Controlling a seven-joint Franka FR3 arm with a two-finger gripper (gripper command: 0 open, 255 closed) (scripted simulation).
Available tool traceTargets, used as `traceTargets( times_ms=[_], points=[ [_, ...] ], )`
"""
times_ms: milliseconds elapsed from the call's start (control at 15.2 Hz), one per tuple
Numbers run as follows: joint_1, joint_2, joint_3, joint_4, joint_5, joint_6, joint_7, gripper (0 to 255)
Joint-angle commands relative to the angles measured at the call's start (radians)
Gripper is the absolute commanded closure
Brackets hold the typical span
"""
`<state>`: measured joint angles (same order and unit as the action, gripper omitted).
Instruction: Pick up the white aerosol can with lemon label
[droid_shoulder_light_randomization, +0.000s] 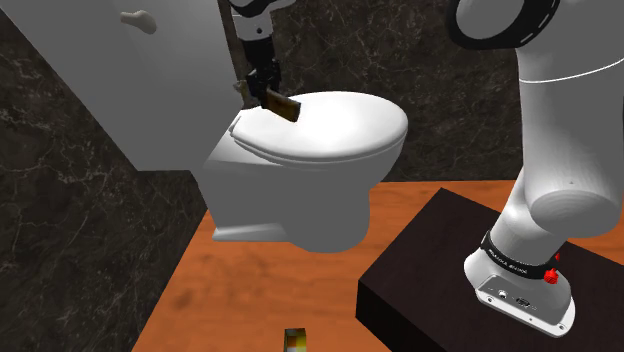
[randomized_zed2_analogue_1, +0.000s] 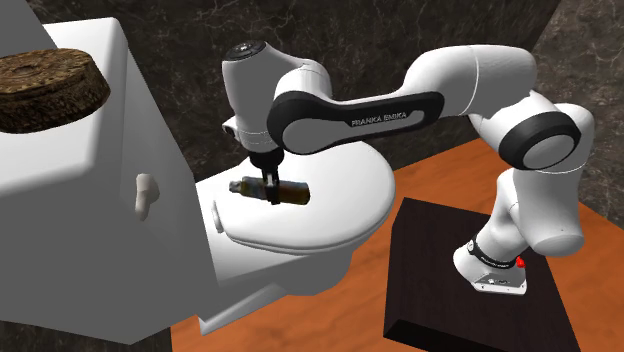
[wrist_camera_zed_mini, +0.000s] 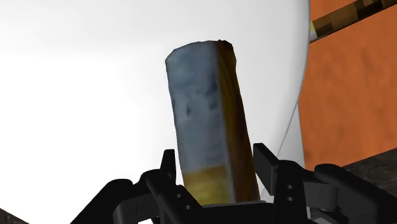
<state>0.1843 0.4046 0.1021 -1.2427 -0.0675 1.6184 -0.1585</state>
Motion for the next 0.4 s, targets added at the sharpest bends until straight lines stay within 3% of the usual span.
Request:
traceTargets(
  times_ms=[0, 330],
  points=[
    [0.002, 0.005, 0.0, 0.037, -0.001, -0.032, 0.0, 255],
    [0.005, 0.02, 0.0, 0.103, -0.002, -0.083, -0.001, 255]
  ],
)
